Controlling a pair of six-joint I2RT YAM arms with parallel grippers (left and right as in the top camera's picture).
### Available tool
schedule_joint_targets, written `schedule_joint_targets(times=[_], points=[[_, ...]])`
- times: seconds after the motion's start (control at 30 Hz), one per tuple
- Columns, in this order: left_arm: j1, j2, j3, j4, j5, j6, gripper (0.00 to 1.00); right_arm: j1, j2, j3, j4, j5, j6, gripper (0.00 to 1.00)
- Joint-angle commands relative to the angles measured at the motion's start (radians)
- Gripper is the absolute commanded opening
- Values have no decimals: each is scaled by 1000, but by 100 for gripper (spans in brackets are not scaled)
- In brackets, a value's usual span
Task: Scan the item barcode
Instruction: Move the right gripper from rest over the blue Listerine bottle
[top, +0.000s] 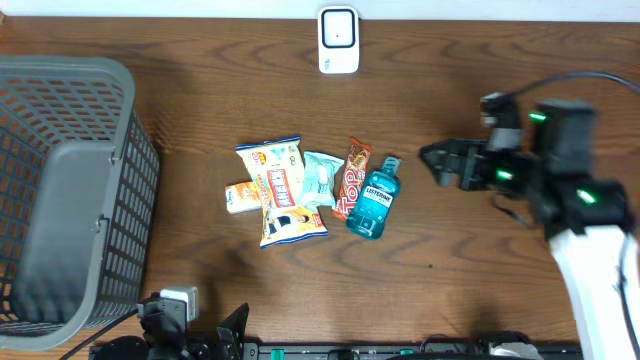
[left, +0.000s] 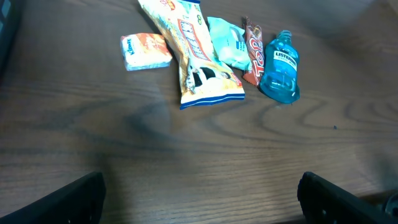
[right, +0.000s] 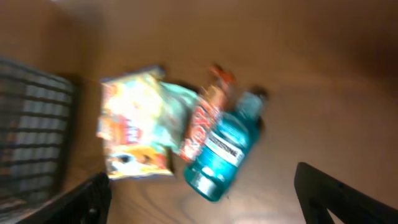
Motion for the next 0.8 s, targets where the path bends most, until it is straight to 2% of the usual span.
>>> schedule_joint_targets(times=[0.0, 0.2, 0.47, 0.77], points=[[-4, -7, 4, 0, 1, 17, 98, 120, 101, 7, -6, 304, 123, 92], [-4, -7, 4, 0, 1, 17, 98, 254, 253, 25, 3, 496, 247, 92], [-4, -7, 4, 0, 1, 17, 98, 313, 377, 84, 31, 623, 259, 90], [-4, -7, 4, 0, 1, 17, 98, 320, 513, 97, 64, 642, 259, 91]])
